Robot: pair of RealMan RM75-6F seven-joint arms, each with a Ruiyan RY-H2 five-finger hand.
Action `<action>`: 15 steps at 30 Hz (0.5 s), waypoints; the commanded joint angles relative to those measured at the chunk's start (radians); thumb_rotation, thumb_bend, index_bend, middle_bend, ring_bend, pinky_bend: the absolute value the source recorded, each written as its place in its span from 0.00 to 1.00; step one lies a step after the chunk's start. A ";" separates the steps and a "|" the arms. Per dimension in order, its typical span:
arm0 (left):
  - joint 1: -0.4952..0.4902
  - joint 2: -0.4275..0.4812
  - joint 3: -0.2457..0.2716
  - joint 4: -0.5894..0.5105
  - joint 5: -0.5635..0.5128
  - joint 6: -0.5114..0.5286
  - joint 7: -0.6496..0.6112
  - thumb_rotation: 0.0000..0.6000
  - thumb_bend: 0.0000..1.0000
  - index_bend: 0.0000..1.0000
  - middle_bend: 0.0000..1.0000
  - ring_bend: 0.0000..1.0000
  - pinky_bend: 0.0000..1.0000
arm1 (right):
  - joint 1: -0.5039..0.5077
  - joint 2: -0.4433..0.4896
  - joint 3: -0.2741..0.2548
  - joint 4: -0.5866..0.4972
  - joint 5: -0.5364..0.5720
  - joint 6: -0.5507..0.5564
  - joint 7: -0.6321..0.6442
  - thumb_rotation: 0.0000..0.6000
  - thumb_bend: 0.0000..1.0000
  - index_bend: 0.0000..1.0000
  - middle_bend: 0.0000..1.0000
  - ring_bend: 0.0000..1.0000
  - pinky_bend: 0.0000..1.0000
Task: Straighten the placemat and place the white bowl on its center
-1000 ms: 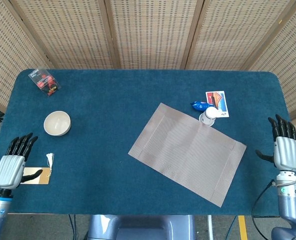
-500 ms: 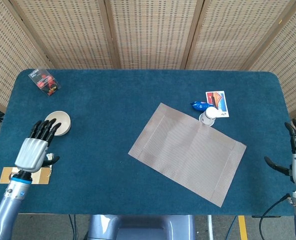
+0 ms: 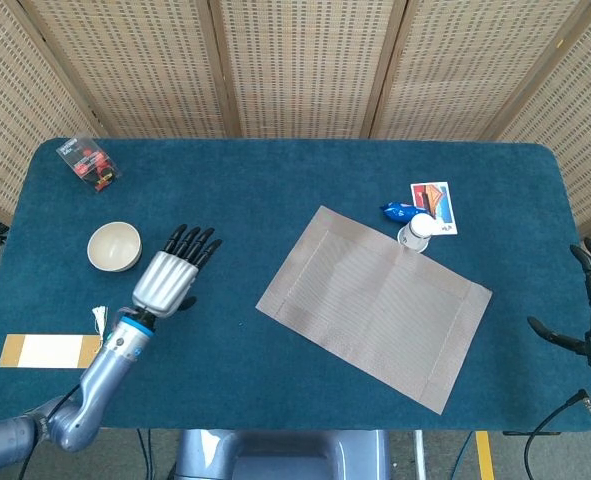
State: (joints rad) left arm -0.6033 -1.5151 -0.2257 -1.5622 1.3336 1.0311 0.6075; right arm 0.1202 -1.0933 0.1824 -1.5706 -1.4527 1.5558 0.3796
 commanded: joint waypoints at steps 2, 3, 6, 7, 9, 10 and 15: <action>-0.072 -0.078 -0.023 0.060 -0.072 -0.055 0.084 1.00 0.01 0.07 0.00 0.00 0.00 | -0.004 0.013 0.000 -0.003 -0.007 -0.001 0.032 1.00 0.11 0.10 0.00 0.00 0.00; -0.085 -0.094 -0.025 0.074 -0.085 -0.067 0.094 1.00 0.01 0.07 0.00 0.00 0.00 | -0.005 0.016 0.001 -0.002 -0.006 -0.001 0.040 1.00 0.11 0.10 0.00 0.00 0.00; -0.113 -0.131 -0.029 0.111 -0.113 -0.092 0.114 1.00 0.00 0.07 0.00 0.00 0.00 | -0.005 0.022 0.003 -0.001 -0.003 -0.005 0.060 1.00 0.11 0.10 0.00 0.00 0.00; -0.125 -0.148 -0.028 0.129 -0.124 -0.102 0.123 1.00 0.00 0.07 0.00 0.00 0.00 | -0.006 0.025 0.005 0.000 0.000 -0.006 0.069 1.00 0.11 0.10 0.00 0.00 0.00; -0.148 -0.183 -0.024 0.170 -0.142 -0.118 0.140 1.00 0.00 0.07 0.00 0.00 0.00 | -0.007 0.030 0.008 0.003 0.004 -0.009 0.087 1.00 0.11 0.10 0.00 0.00 0.00; -0.158 -0.200 -0.022 0.189 -0.150 -0.122 0.147 1.00 0.00 0.07 0.00 0.00 0.00 | -0.007 0.032 0.009 0.006 0.006 -0.011 0.094 1.00 0.11 0.10 0.00 0.00 0.00; -0.198 -0.268 -0.008 0.268 -0.180 -0.144 0.155 1.00 0.00 0.07 0.00 0.00 0.00 | -0.004 0.034 0.015 0.014 0.015 -0.022 0.114 1.00 0.11 0.10 0.00 0.00 0.00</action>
State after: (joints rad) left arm -0.7855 -1.7624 -0.2406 -1.3152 1.1665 0.8985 0.7571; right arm 0.1156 -1.0594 0.1965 -1.5571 -1.4378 1.5347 0.4928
